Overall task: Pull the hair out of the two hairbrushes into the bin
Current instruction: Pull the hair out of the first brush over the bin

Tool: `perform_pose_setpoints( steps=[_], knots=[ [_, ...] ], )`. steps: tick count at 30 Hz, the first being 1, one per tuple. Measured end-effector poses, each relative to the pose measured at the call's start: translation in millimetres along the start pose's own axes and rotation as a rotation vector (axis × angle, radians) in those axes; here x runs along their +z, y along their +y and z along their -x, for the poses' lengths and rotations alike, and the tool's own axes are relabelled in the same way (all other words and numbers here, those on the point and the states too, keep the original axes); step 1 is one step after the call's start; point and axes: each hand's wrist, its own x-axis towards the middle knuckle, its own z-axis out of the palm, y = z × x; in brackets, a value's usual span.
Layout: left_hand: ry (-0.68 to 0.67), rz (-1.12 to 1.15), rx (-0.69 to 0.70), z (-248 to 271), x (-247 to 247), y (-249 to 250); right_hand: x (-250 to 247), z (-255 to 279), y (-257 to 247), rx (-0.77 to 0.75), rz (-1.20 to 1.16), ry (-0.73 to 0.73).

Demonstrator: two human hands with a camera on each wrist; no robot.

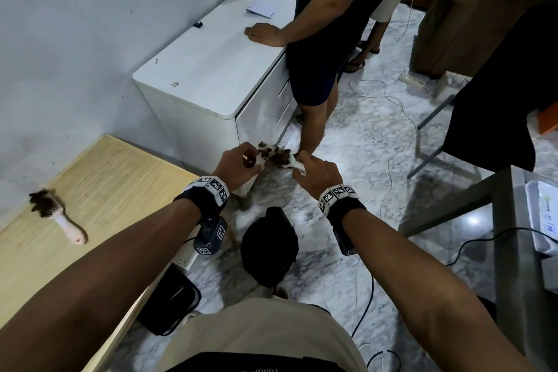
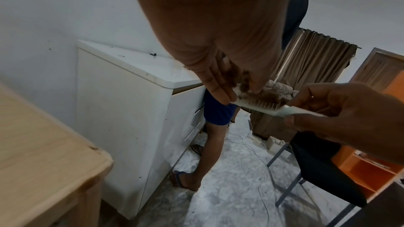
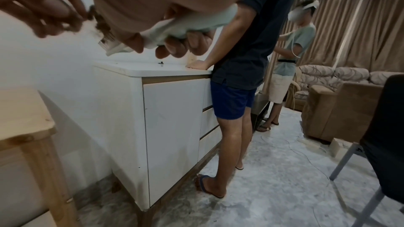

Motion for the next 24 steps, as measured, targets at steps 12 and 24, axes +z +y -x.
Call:
perform_pose_setpoints(
  steps=[12, 24],
  knots=[
    [-0.033, -0.19, 0.071, -3.3, -4.8, 6.3, 0.0, -2.7, -12.9, -0.193, 0.119, 0.073],
    [-0.372, -0.362, -0.069, 10.0, -6.8, -6.3, 1.0, -10.5, 20.1, 0.183, 0.046, -0.051]
  ],
)
